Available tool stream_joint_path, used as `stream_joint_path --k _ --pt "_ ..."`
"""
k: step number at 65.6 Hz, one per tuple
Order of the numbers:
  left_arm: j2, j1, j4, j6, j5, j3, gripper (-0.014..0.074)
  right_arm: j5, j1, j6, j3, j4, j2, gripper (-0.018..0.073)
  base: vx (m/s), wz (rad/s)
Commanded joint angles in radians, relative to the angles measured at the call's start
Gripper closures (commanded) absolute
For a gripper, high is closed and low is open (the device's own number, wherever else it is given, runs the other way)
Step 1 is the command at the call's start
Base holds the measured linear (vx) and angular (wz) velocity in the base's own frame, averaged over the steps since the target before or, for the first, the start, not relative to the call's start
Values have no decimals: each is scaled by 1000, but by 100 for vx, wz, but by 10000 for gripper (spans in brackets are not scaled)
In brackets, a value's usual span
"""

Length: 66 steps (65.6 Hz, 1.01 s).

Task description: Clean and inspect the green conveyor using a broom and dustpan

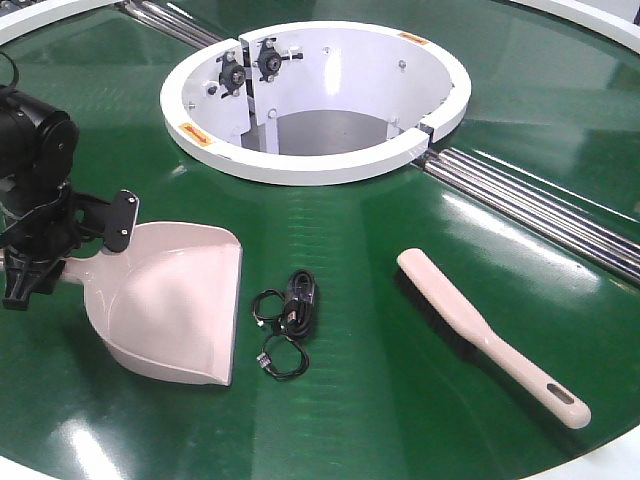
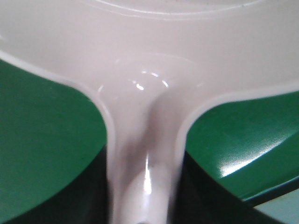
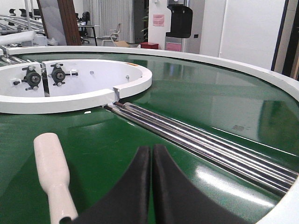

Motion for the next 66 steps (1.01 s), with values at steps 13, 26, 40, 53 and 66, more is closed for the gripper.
stream_joint_path --k 13,26,40,53,66 --pt "-58 -5 20 -13 14 -30 604 -71 -7 -2 4 0 -11 568 0 0" --pt "-58 -5 20 -13 14 -30 603 -71 -7 -2 4 0 -11 568 0 0" --pt "-58 -5 20 -13 14 -30 603 -71 -7 -2 4 0 -11 568 0 0" --pt "-58 -5 20 -13 14 -30 603 -71 -7 -2 4 0 -11 568 0 0" --pt "-58 -5 20 -13 14 -30 603 -183 -6 63 -11 55 -11 568 0 0"
